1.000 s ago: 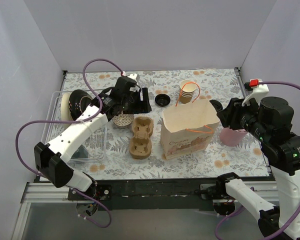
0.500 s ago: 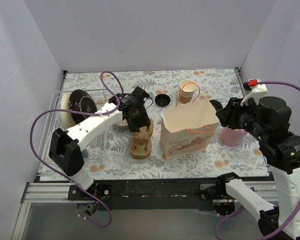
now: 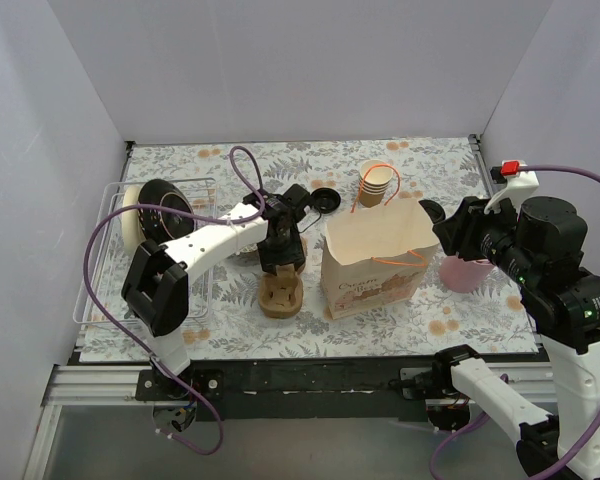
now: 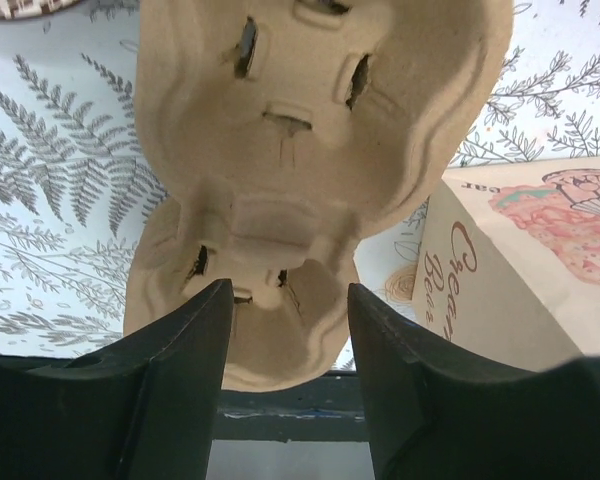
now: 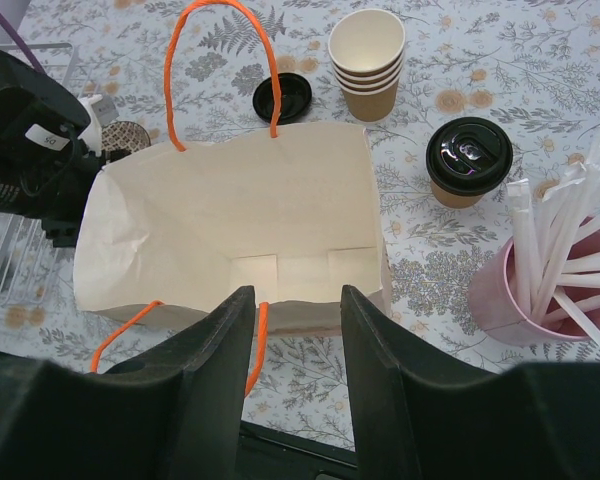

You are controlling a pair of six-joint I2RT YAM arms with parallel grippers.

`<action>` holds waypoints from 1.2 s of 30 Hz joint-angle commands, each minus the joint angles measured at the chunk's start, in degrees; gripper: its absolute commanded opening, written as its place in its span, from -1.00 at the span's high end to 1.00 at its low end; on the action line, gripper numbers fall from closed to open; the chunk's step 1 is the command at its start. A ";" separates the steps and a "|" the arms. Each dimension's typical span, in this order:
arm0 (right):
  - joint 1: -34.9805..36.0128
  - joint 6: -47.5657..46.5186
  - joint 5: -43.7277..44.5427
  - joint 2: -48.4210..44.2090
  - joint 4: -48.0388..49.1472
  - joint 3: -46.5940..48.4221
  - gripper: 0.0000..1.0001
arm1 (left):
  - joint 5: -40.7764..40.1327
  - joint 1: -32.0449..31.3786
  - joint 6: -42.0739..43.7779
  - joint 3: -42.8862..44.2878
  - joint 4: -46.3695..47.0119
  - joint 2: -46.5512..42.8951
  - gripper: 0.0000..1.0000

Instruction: Pack the takeout coffee

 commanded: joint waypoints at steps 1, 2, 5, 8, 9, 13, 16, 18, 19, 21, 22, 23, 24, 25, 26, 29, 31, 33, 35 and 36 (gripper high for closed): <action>0.24 -0.20 -0.07 -0.01 2.43 -0.20 0.04 | -2.97 -0.11 5.84 3.31 -1.38 0.96 0.02; 0.24 -0.29 -0.07 -0.01 2.34 -0.20 0.05 | -3.06 -0.11 6.73 3.23 -1.21 1.31 0.04; 0.24 -0.29 -0.07 0.08 2.25 -0.11 0.05 | -3.24 -0.11 9.54 2.88 -0.24 1.23 0.07; 0.24 -0.21 0.02 0.08 2.34 -0.11 0.04 | -2.09 -0.11 10.25 2.17 0.37 1.31 0.08; 0.24 -0.29 0.02 0.17 2.25 -0.11 0.05 | -1.83 -0.11 10.25 2.00 0.55 1.40 0.09; 0.24 -0.20 -0.07 0.17 2.43 -0.02 0.04 | -1.48 -0.11 11.21 0.94 1.69 1.05 0.07; 0.24 0.06 -0.16 0.17 2.34 0.07 0.05 | -2.26 -0.11 12.44 1.29 1.52 1.93 0.07; 0.24 0.15 -0.16 0.17 2.34 0.07 0.05 | -2.27 -0.11 12.97 1.38 1.69 2.19 0.09; 0.24 0.23 -0.25 0.26 2.34 0.07 0.05 | -2.53 -0.11 13.15 1.38 2.04 2.28 0.10; 0.24 0.32 -0.34 0.17 2.17 0.07 0.05 | -2.97 -0.02 13.41 1.64 2.13 2.46 0.10; 0.24 0.41 -0.34 0.17 2.08 0.15 0.05 | -3.15 -0.02 13.50 2.08 2.05 2.81 0.10; 0.24 0.32 -0.25 0.17 2.08 0.15 0.06 | -3.41 -0.11 13.50 2.35 1.78 2.98 0.10; 0.24 0.41 -0.25 0.00 1.99 0.15 0.06 | -3.76 -0.11 13.50 2.61 1.52 3.25 0.10; 0.24 0.41 -0.16 -0.01 1.90 0.15 0.05 | -3.76 -0.11 13.68 2.70 1.26 3.42 0.10; 0.15 0.50 -0.25 -0.18 1.90 0.15 0.05 | -3.85 -0.11 13.68 2.61 1.34 3.42 0.11; 0.24 0.50 -0.07 -0.36 1.73 -0.02 0.06 | -4.29 -0.02 13.85 2.52 1.34 3.25 0.11; 0.24 0.50 0.10 -0.45 1.64 -0.11 0.06 | -4.38 -0.02 14.12 2.61 1.34 3.51 0.10; 0.24 0.50 0.10 -0.45 1.81 -0.28 0.06 | -4.29 -0.11 14.12 2.70 1.43 3.86 0.11; 0.24 0.41 0.02 -0.36 1.99 -0.28 0.06 | -4.38 -0.11 14.29 2.96 1.52 4.13 0.11; 0.24 0.41 -0.07 -0.27 2.08 -0.28 0.06 | -4.46 -0.11 14.29 3.14 1.34 4.21 0.11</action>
